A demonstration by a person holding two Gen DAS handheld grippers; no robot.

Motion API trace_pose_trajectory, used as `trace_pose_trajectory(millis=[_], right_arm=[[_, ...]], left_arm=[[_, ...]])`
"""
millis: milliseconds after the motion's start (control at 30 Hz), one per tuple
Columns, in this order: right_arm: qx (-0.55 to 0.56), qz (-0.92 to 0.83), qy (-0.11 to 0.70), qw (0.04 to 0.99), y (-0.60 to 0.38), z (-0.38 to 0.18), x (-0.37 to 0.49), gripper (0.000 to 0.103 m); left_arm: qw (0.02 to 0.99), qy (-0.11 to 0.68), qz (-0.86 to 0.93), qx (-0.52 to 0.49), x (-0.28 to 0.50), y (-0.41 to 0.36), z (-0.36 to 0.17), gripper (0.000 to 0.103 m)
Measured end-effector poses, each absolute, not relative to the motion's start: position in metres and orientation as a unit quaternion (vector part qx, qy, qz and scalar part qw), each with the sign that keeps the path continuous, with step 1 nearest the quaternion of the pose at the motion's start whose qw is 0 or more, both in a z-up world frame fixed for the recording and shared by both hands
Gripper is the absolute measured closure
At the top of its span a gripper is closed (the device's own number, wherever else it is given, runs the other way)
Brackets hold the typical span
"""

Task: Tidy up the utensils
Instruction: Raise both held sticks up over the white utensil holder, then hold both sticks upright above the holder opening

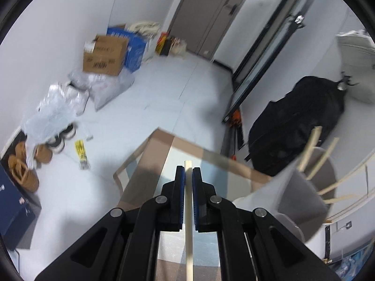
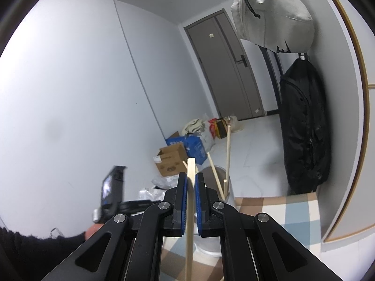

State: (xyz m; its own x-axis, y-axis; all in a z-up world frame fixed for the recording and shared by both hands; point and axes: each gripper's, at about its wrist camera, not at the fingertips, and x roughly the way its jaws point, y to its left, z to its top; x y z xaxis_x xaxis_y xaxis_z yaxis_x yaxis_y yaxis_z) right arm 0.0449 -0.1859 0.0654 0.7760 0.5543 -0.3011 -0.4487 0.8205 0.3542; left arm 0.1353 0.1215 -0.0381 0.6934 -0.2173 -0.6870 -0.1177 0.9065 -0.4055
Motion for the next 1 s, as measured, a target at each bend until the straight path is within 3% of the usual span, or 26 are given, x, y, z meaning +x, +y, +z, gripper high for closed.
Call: trace_pose_trajectory(millis=[600,1000], right_arm=[[0.116,0.252,0.097,0.956,-0.168,0.139,0.124,0.097],[0.101,0.164,0.046,0.980,-0.153,0.122,0.152,0.097]], left_arm=[[0.945,0.168,-0.151,-0.236,0.137,0.096,0.109,0.101],[0.957,0.096,-0.163,-0.220,0.165,0.067,0.088,0.101]])
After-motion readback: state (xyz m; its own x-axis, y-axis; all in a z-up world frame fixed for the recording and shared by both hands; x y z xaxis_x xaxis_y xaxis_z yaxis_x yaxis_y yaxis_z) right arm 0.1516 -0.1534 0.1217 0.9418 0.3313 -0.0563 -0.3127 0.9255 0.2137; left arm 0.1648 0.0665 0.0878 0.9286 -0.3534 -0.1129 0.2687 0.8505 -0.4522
